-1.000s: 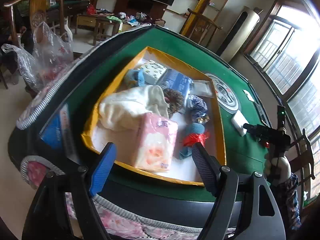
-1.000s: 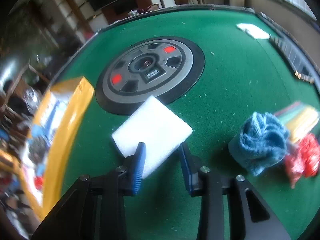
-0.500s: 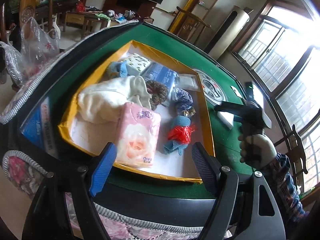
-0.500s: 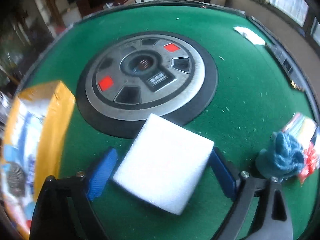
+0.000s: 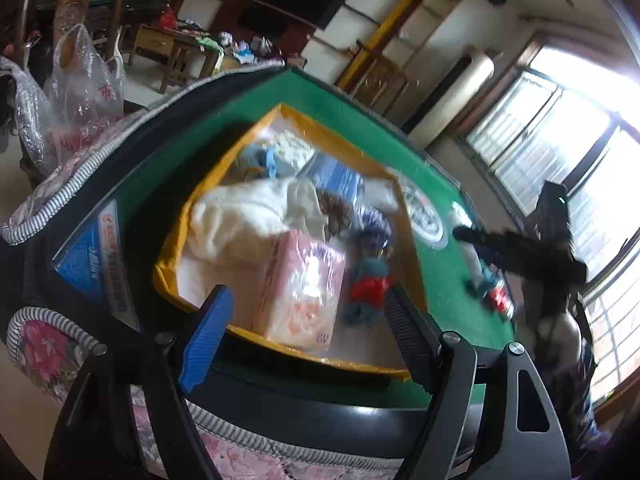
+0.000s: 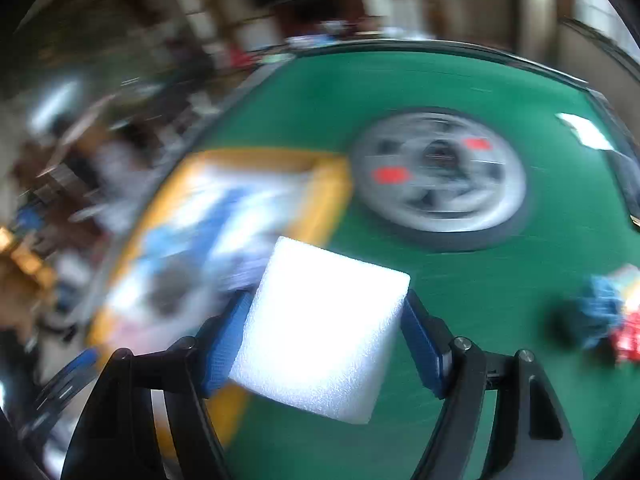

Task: Organize soft objects
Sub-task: 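Carry the white foam sheet into the box and open the right gripper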

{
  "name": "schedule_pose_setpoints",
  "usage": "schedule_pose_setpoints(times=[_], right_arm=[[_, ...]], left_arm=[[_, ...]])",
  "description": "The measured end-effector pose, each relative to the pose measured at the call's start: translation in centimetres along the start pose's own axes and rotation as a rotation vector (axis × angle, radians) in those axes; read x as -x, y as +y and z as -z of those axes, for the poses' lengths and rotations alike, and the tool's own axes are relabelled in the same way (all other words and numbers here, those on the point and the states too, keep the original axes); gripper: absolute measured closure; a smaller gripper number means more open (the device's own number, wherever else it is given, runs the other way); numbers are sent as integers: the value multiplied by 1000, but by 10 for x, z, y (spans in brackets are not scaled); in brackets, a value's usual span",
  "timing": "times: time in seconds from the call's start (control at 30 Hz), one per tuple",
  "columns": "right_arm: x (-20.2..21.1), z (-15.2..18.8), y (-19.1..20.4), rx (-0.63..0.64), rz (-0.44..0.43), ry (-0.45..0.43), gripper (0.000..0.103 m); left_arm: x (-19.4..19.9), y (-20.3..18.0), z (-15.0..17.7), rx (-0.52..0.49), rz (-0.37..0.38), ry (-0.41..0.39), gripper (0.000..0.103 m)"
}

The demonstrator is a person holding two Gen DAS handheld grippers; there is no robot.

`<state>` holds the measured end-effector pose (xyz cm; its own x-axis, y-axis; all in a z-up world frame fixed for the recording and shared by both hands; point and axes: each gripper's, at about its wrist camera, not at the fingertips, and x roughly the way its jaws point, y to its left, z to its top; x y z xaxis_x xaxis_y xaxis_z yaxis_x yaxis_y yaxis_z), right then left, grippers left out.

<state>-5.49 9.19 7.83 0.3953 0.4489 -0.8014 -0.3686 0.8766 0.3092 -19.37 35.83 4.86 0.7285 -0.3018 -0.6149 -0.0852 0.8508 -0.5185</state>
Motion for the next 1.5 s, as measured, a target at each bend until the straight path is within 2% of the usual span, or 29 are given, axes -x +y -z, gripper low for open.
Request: schedule_pose_setpoints(times=[0.07, 0.1, 0.17, 0.27, 0.33, 0.4, 0.43, 0.5, 0.6, 0.7, 0.8, 0.93, 1.1, 1.17, 1.33, 1.5], right_arm=[[-3, 9, 32, 52, -149, 52, 33], [-10, 16, 49, 66, -273, 105, 33], [-28, 28, 73, 63, -449, 203, 33], [-59, 43, 95, 37, -554, 316, 33], [-76, 47, 95, 25, -534, 345, 35], [-80, 43, 95, 53, -489, 320, 34], [-80, 41, 95, 69, -444, 308, 34], [-82, 35, 98, 145, -268, 266, 34], [-92, 27, 96, 204, -98, 239, 34], [-96, 25, 102, 280, -2, 207, 33], [-98, 34, 113, 365, 51, 206, 31], [-90, 35, 115, 365, 5, 203, 30], [-58, 29, 100, 317, -92, 131, 27], [-53, 27, 93, 299, -106, 113, 23], [-64, 31, 84, 267, -117, 136, 22], [-44, 27, 75, 204, -172, 83, 22]], left_arm=[[8, 3, -2, 19, 14, -34, 25], [12, 4, -3, 25, 14, -49, 25], [19, 6, -5, 28, 7, -72, 25], [25, 10, -6, 36, -8, -83, 25], [27, 13, -5, 36, -17, -82, 25], [27, 13, -5, 30, -17, -80, 25], [27, 13, -5, 26, -19, -80, 25], [28, 15, -6, 26, -17, -84, 25], [26, 15, -6, 22, -9, -82, 25], [24, 14, -6, 12, -3, -75, 25], [25, 11, -6, -2, -7, -76, 25], [25, 8, -7, -17, -17, -79, 25], [20, 4, -7, -24, -24, -70, 25], [16, 1, -8, -20, -26, -62, 25], [14, -7, -4, -32, -27, -50, 25], [17, -13, -4, -56, -64, -54, 25]])
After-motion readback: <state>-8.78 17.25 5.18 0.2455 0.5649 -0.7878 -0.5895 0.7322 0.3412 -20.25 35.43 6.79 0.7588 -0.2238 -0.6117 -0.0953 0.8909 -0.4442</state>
